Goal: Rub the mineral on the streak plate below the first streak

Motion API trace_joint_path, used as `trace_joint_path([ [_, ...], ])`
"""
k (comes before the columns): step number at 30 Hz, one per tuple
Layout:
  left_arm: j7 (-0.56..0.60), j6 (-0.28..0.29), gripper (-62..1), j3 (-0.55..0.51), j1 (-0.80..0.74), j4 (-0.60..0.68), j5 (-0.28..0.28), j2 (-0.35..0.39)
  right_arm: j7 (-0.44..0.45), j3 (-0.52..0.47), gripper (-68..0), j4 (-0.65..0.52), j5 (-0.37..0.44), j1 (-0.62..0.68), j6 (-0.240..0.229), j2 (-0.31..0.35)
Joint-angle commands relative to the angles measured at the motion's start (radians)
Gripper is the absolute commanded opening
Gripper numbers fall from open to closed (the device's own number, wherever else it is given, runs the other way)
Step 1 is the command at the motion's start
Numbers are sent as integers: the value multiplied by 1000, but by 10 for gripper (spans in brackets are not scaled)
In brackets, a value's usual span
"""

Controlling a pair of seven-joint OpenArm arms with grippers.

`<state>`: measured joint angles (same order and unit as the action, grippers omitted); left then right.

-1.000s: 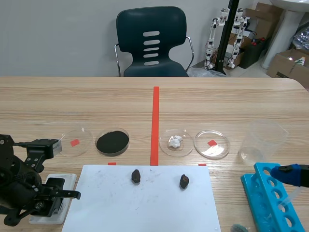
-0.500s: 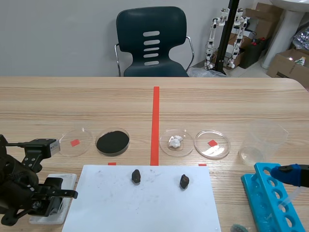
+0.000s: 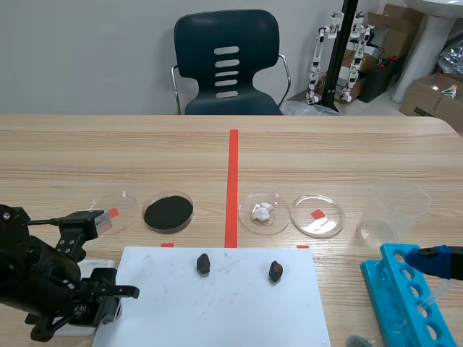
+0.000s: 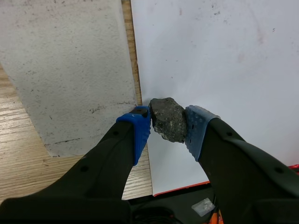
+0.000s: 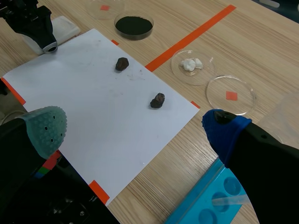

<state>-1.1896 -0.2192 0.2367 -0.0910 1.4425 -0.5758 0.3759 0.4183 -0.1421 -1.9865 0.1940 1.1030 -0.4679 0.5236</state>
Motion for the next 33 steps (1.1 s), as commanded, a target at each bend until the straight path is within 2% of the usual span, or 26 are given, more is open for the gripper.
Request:
trace_joint_path([
  [1, -13, -42, -483, -16, -3, 10, 89, 31, 14, -3, -71, -8, 11, -4, 0, 0],
  [4, -31, -83, -483, -15, -3, 39, 120, 47, 14, -3, -71, -8, 11, -4, 0, 0],
  [13, -42, -87, -483, -16, -8, 72, 133, 60, 14, -3, -71, -8, 11, -4, 0, 0],
  [15, -42, -104, -483, -15, -10, 71, 147, 60, 14, -3, -71, -8, 11, -4, 0, 0],
  [26, -43, -135, -497, -15, -11, 69, 148, 56, 14, -3, -71, -8, 11, -4, 0, 0],
  [33, -41, -133, -496, -13, -5, 48, 181, 40, 14, -3, -71, -8, 11, -4, 0, 0],
])
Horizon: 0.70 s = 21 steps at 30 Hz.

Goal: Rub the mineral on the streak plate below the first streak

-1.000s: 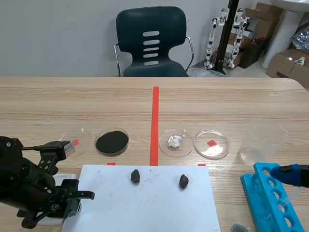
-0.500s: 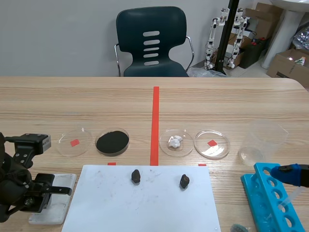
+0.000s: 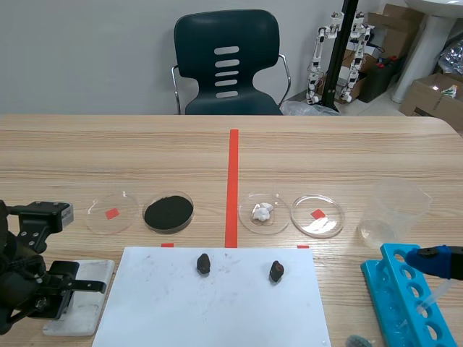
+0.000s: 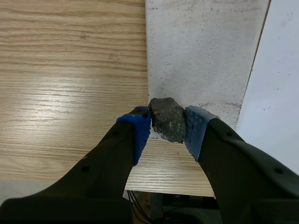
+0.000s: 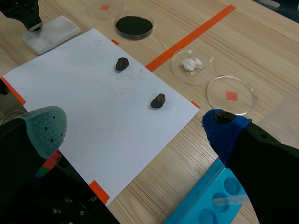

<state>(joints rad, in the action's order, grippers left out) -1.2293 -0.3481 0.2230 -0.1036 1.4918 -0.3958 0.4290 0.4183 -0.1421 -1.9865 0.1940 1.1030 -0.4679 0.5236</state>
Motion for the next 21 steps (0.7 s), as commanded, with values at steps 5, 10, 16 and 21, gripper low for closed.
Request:
trace_joint_path([
  [5, 0, 0, -496, 1, 7, -6, 12, -18, 14, -3, -71, -8, 11, -4, 0, 0],
  [10, -1, 23, -496, 2, 7, -30, 11, -20, 14, -3, -71, -8, 11, -4, 0, 0],
  [16, 10, 48, -496, 2, 7, -42, 10, -35, 14, -3, -71, -8, 11, -4, 0, 0],
  [21, 18, 88, -496, 3, 7, -42, -60, -35, 14, -3, -71, -8, 11, -4, 0, 0],
])
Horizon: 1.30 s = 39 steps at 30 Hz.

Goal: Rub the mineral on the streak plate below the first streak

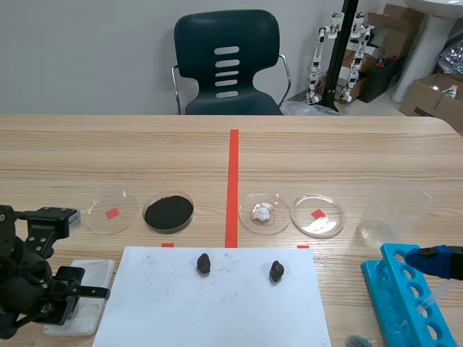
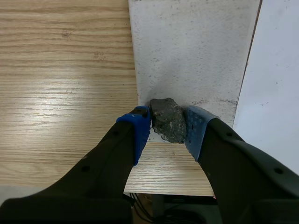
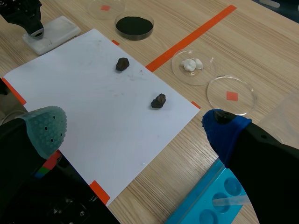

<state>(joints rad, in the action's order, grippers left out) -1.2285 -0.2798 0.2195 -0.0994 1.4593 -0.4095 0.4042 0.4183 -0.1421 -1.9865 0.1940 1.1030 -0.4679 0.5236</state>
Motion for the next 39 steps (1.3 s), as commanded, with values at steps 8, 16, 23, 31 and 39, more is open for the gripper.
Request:
trace_joint_path([
  [8, 27, 89, -496, 7, 3, -10, -149, -10, 14, -3, -71, -8, 11, -4, 0, 0],
  [16, 5, -29, -496, 6, 3, -10, 29, -6, 14, -3, -71, -8, 11, -4, 0, 0],
  [23, -3, -74, -496, 6, 3, -10, 111, -7, 14, -3, -71, -8, 11, -4, 0, 0],
  [31, 35, 62, -496, 6, 3, -9, -103, -7, 14, -3, -71, -8, 11, -4, 0, 0],
  [39, 24, 47, -496, 6, 3, -9, -59, -6, 14, -3, -71, -8, 11, -4, 0, 0],
])
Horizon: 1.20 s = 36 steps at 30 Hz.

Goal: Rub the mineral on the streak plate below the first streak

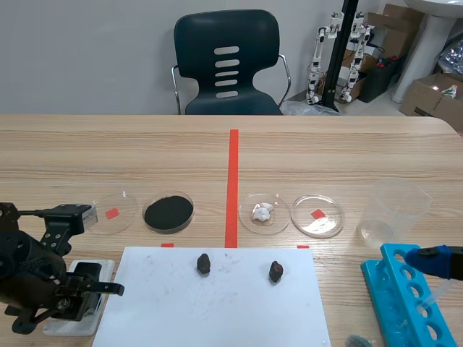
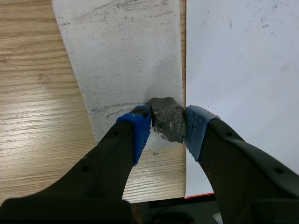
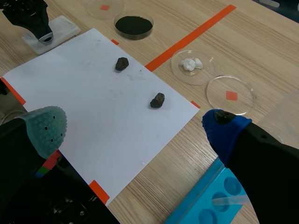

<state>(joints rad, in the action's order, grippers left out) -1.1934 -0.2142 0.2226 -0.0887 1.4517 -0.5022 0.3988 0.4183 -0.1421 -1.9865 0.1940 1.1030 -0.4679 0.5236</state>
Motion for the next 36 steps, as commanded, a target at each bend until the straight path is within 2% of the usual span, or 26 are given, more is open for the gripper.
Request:
trace_joint_path([
  [1, -18, -42, -496, 3, -8, -2, 64, -1, 14, -3, -71, -8, 11, -4, 0, 0],
  [3, -36, -94, -496, 3, -8, -2, 133, 1, 14, -3, -71, -8, 11, -4, 0, 0],
  [5, -47, -119, -497, 3, -8, -2, 182, 2, 14, -3, -71, -8, 11, -4, 0, 0],
  [8, -51, -135, -496, 2, -8, -2, 201, 3, 14, -3, -71, -8, 11, -4, 0, 0],
  [11, -50, -130, -496, 3, -8, -2, 194, 3, 14, -3, -71, -8, 11, -4, 0, 0],
  [12, -50, -117, -496, 3, -8, -2, 174, 3, 14, -3, -71, -8, 11, -4, 0, 0],
  [15, -28, -50, -496, 3, -8, -2, 52, 3, 14, -3, -71, -8, 11, -4, 0, 0],
  [17, -19, -17, -496, 3, -8, -2, -8, 3, 14, -3, -71, -8, 11, -4, 0, 0],
  [20, -8, 24, -496, 3, -8, -2, -64, 3, 14, -3, -71, -8, 11, -4, 0, 0],
  [22, -8, 24, -496, 3, -8, -2, -63, 3, 14, -3, -71, -8, 11, -4, 0, 0],
  [25, -12, 10, -496, 2, -8, -2, -17, 3, 14, -3, -71, -8, 11, -4, 0, 0],
  [30, -39, -98, -497, 1, -8, -2, 147, 4, 14, -3, -71, -8, 11, -4, 0, 0],
  [36, -47, -131, -509, 1, -8, -2, 212, 4, 14, -3, -71, -8, 11, -4, 0, 0],
])
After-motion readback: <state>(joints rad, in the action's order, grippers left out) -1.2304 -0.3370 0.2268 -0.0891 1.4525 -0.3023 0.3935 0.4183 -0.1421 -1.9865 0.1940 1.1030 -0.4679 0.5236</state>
